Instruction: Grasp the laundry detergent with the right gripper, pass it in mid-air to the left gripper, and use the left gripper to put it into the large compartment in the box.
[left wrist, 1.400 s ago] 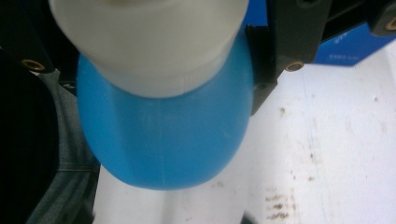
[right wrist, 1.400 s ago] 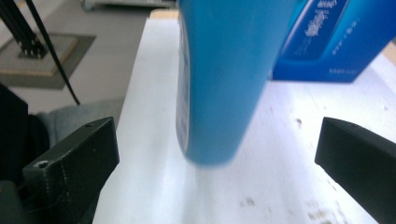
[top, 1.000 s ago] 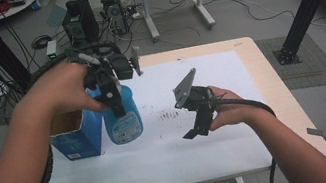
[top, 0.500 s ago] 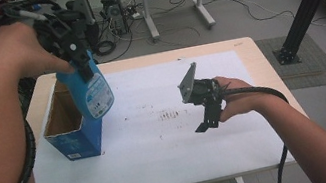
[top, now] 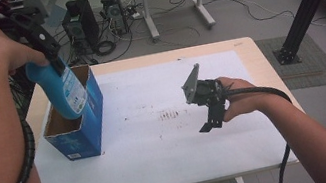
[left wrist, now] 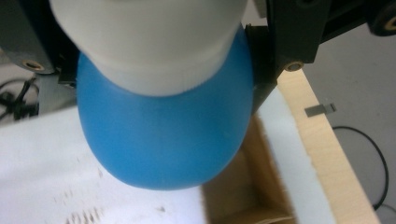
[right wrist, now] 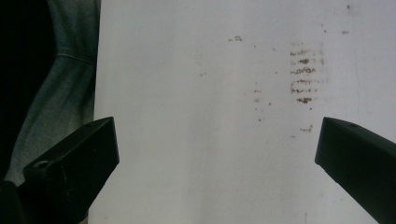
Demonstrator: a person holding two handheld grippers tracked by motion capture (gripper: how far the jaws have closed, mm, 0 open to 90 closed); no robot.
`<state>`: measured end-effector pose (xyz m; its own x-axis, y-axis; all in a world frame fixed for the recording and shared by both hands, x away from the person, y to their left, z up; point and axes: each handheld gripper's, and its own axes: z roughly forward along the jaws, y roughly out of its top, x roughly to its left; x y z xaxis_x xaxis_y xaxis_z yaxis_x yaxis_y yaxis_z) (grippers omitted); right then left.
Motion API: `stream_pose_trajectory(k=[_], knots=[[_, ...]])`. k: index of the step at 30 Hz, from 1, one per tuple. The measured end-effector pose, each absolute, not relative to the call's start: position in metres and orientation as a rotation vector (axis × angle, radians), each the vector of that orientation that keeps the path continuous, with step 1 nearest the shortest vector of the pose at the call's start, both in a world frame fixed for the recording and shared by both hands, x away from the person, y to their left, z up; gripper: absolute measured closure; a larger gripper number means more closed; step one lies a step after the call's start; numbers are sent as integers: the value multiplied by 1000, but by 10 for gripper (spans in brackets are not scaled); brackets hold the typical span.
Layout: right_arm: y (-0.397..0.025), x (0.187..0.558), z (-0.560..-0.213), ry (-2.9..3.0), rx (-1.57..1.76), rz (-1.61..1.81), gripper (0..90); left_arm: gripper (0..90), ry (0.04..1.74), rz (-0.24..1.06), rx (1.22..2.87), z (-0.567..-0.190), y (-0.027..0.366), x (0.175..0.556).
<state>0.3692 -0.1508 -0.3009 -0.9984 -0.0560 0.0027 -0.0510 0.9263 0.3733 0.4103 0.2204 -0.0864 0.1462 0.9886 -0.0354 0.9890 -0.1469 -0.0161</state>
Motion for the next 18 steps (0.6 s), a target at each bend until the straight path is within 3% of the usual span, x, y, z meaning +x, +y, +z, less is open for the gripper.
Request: stream_pose_trajectory(k=[5, 18], knots=[[-155, 366, -300, -3080, 74, -550, 0, 382, 2168, -19, 2299, -96, 239, 411], [-159, 365, -296, -3090, 63, -548, 0, 381, 2184, -12, 2294, -127, 245, 421]])
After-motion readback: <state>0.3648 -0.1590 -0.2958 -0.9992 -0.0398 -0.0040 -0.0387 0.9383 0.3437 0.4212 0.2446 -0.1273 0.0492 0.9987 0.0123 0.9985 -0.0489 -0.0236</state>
